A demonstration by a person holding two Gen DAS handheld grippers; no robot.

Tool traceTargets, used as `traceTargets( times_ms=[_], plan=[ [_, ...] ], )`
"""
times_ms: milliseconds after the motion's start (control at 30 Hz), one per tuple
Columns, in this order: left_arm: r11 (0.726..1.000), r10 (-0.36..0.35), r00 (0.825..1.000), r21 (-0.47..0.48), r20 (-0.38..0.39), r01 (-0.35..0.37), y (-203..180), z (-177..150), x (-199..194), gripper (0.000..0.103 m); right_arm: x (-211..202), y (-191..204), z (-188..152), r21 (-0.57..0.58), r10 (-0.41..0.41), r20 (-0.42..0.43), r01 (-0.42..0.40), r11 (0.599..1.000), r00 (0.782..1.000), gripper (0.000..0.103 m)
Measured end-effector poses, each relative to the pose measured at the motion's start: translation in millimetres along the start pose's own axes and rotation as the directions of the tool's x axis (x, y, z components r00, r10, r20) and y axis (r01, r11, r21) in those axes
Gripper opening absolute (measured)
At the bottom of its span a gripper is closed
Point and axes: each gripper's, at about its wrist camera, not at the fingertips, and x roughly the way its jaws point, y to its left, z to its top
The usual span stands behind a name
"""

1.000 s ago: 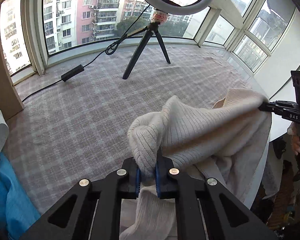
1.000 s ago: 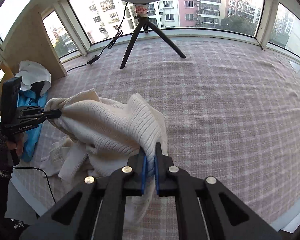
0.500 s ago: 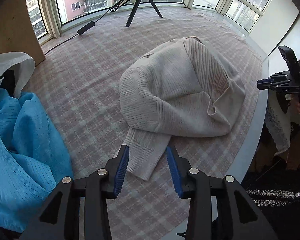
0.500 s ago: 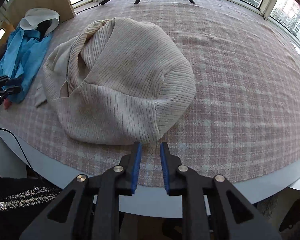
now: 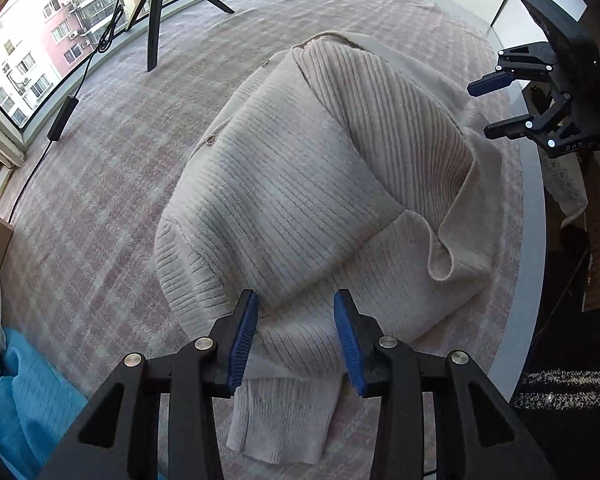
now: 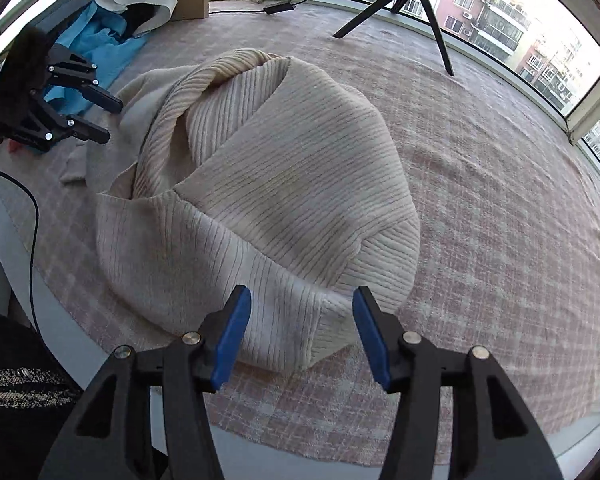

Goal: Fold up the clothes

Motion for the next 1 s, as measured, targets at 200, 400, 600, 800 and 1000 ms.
traceTargets(
  times_ms=[200,400,600,800,1000],
  plan=[
    [0.999,0.018,1.0,-0.037,-0.014,-0.019,14,1,3,0.015,36,10,10,-0.165,-0.041,-0.046,0.033,0.986,0.998,0.052],
    [0.998,-0.014,0.998,-0.062,0.055,0.017,20,-2,-26,0.002,-10,-32,19,-0.006,0.061,0.012,-0.061,0.998,0.998,0.007],
    [0.997,0.067,0.987,-0.051,0.145,-0.06,41,26,-52,0.0,-61,-92,29,0.233,0.047,0.175,-0.088,0.969,0.983,0.007],
    [0.996,0.079,0.993,-0.033,0.087,-0.077,45,38,-37,0.004,5,-145,38,0.39,0.043,0.013,-0.044,0.92,0.999,0.009],
    [0.972,0.057,0.997,0.224,0.055,-0.068,-18,25,-35,0.045,-2,-137,36,0.319,0.092,0.037,-0.099,0.942,0.995,0.022]
  ],
)
